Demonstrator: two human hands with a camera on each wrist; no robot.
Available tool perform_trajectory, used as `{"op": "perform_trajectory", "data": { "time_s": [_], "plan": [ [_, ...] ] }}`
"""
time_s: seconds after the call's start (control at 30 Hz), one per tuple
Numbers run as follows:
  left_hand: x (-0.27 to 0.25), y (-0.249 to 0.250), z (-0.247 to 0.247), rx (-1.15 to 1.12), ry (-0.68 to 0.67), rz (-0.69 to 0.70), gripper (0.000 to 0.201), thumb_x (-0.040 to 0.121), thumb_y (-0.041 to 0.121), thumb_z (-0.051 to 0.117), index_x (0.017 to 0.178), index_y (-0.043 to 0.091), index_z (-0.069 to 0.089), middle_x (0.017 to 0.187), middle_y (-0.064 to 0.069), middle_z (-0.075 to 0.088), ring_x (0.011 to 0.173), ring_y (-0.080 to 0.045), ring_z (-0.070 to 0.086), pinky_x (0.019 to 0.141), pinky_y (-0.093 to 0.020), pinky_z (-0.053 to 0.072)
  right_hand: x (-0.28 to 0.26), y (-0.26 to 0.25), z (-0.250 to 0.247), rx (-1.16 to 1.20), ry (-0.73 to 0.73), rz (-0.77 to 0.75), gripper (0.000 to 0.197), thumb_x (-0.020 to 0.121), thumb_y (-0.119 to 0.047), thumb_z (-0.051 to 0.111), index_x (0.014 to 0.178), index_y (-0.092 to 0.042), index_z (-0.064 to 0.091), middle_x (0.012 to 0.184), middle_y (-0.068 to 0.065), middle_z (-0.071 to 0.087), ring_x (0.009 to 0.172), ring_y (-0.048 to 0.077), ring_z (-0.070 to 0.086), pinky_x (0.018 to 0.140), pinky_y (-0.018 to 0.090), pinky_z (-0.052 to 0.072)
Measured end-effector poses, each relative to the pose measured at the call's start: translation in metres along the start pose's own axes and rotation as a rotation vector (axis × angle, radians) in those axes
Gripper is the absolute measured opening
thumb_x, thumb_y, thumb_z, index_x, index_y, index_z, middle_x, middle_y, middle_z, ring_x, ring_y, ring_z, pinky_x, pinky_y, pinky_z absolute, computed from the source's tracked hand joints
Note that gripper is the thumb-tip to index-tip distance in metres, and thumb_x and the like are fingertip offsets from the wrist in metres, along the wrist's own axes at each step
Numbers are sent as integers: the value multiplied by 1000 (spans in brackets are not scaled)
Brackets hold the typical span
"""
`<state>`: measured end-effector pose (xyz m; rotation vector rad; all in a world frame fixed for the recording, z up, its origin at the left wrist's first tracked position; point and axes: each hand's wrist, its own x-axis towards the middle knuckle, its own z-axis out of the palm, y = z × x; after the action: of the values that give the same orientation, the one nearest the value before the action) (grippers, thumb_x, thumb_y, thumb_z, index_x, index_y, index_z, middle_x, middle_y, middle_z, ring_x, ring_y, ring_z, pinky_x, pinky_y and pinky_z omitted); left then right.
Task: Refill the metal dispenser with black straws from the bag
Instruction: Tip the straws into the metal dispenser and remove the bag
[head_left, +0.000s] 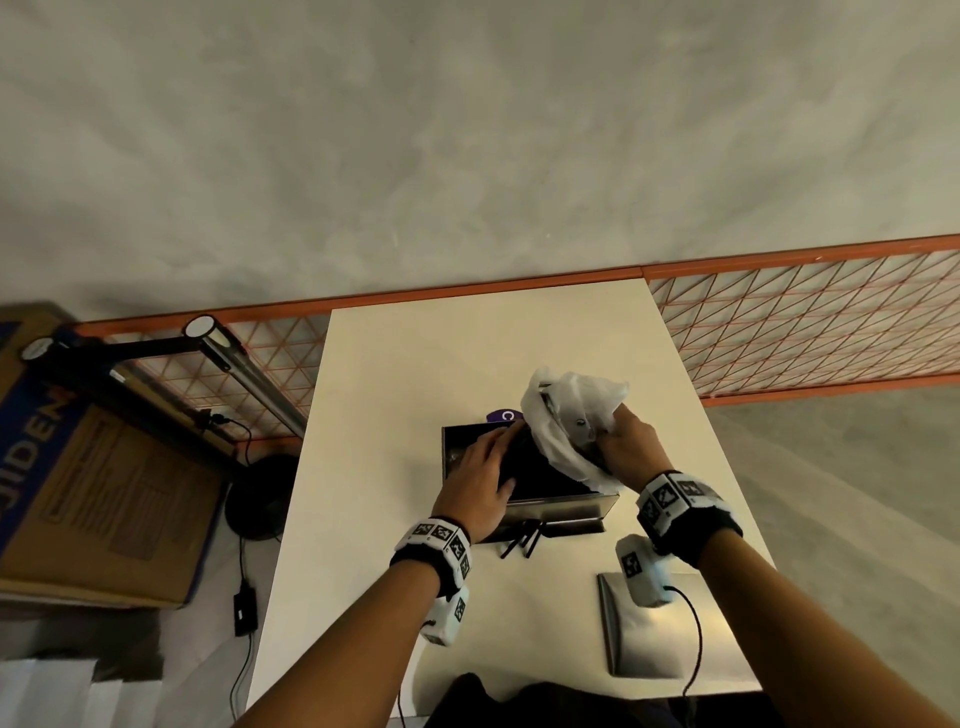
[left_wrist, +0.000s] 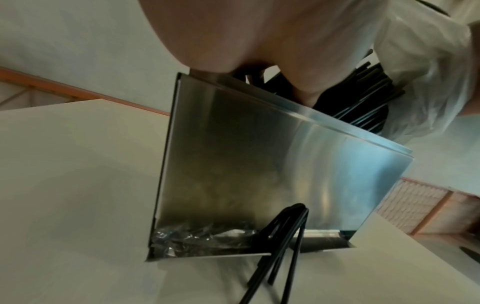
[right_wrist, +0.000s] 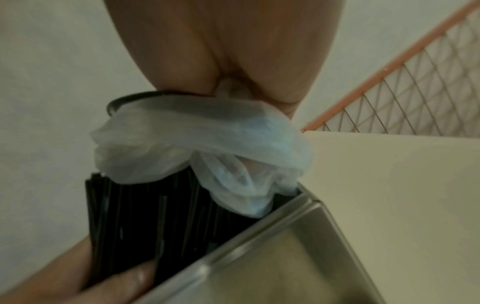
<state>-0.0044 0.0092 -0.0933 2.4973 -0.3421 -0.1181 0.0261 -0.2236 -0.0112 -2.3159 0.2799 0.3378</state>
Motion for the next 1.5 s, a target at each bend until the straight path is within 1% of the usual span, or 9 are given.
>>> {"op": "perform_trajectory", "data": {
  "time_s": [0.23,0.37,0.53,0.77,0.9,1.03,1.13,1.4,1.5],
  "plan": [
    [-1,1,-1,-24,0,-4,80,95,27,61,157,46,13,159,6,32,144,-24,38,117,-50,38,-13,-6,-7,88,-22,-104,15,94,-15,50,94,-3,59,93,14,65,89,32,57,72,36,38],
    [-1,0,-4,-123,14,-12,78,98,16,61,157,48,20,159,11,37,146,-15,36,121,-43,35,-17,-10,-4,181,117,-192,30,100,-26,50,82,-3,57,85,12,60,83,31,54,73,41,40],
    [-2,0,-6,-150,17,1,80,99,7,58,155,52,22,158,12,36,145,-14,37,121,-38,35,-9,-10,14,268,93,-210,36,102,-39,44,112,-9,60,103,0,46,98,24,52,85,30,34],
    [-2,-2,-1,-86,15,4,76,93,15,68,155,34,29,159,3,24,146,-23,35,118,-46,39,-10,-6,35,-101,-34,-288,50,89,-61,35,125,-31,52,127,2,40,115,26,45,98,47,43],
    [-3,-3,0,-123,60,-8,75,90,44,69,152,37,29,155,3,26,143,-24,36,115,-49,41,-13,-8,31,-121,-44,-318,28,96,-46,45,120,-34,50,129,7,44,117,32,46,94,53,44],
    [-3,-5,0,-214,65,-59,92,83,70,64,157,35,22,156,6,25,144,-23,36,113,-49,43,-10,-15,21,91,26,-249,27,101,-37,45,102,-13,58,109,5,53,98,28,54,81,32,37],
    [-3,-6,-1,-242,69,-56,104,78,83,60,159,31,20,159,5,23,147,-21,33,116,-49,41,-10,-24,14,195,109,-241,30,102,-32,46,83,-10,52,91,2,51,83,23,51,68,27,28],
    [1,-4,1,-149,21,-63,130,61,74,78,162,28,9,165,1,17,152,-23,24,123,-45,30,-4,-27,18,133,146,-354,26,97,-34,56,100,-8,60,108,5,55,92,21,53,79,27,34],
    [4,-4,3,-97,16,-56,128,63,71,77,162,21,14,166,-1,22,152,-20,21,124,-44,28,-5,-20,31,-9,77,-398,30,93,-32,64,76,-11,52,91,3,51,80,21,49,70,28,30]
  ]
}}
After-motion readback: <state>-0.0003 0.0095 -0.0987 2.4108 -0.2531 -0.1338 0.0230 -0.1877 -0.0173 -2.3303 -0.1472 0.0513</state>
